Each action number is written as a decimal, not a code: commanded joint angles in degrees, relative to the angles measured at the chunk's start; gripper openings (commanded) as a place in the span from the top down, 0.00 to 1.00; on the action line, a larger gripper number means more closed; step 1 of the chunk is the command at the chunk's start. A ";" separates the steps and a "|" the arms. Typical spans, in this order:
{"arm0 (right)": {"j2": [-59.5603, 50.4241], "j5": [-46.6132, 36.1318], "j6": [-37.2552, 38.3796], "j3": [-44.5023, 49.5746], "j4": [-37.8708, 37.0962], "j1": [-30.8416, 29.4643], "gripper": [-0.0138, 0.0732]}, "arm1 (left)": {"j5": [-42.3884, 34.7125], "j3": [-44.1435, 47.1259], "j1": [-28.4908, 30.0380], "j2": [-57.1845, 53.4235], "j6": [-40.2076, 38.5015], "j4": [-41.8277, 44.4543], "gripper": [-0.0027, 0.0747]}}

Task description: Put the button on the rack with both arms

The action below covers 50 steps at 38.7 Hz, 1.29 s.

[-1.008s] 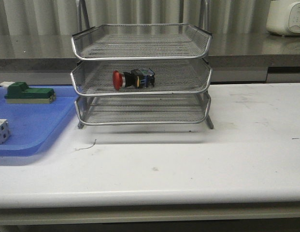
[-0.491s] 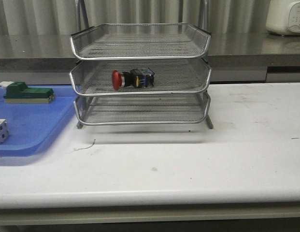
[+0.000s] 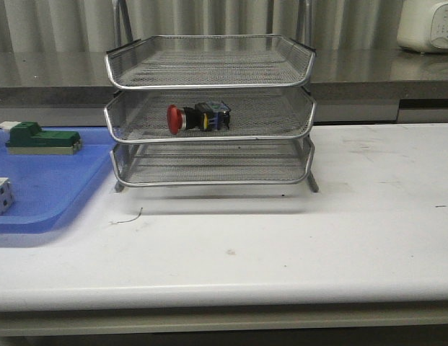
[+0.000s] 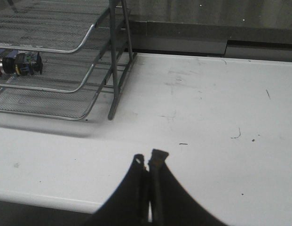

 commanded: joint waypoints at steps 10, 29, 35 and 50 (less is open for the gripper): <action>0.51 -4.78 -0.16 -1.43 -0.26 -0.24 0.91 | -4.47 0.55 0.00 -1.35 -0.51 -0.54 0.99; -4.31 -13.90 -0.16 6.29 -2.46 -2.93 0.91 | -4.47 0.55 0.00 -1.25 -0.51 -0.54 0.99; -11.97 -19.36 -0.16 14.71 -1.87 -6.90 0.91 | -4.47 0.55 0.00 -1.25 -0.51 -0.54 0.99; -16.48 -14.40 -0.16 21.13 -0.92 -7.91 0.91 | -4.47 0.55 0.00 -1.25 -0.51 -0.54 0.99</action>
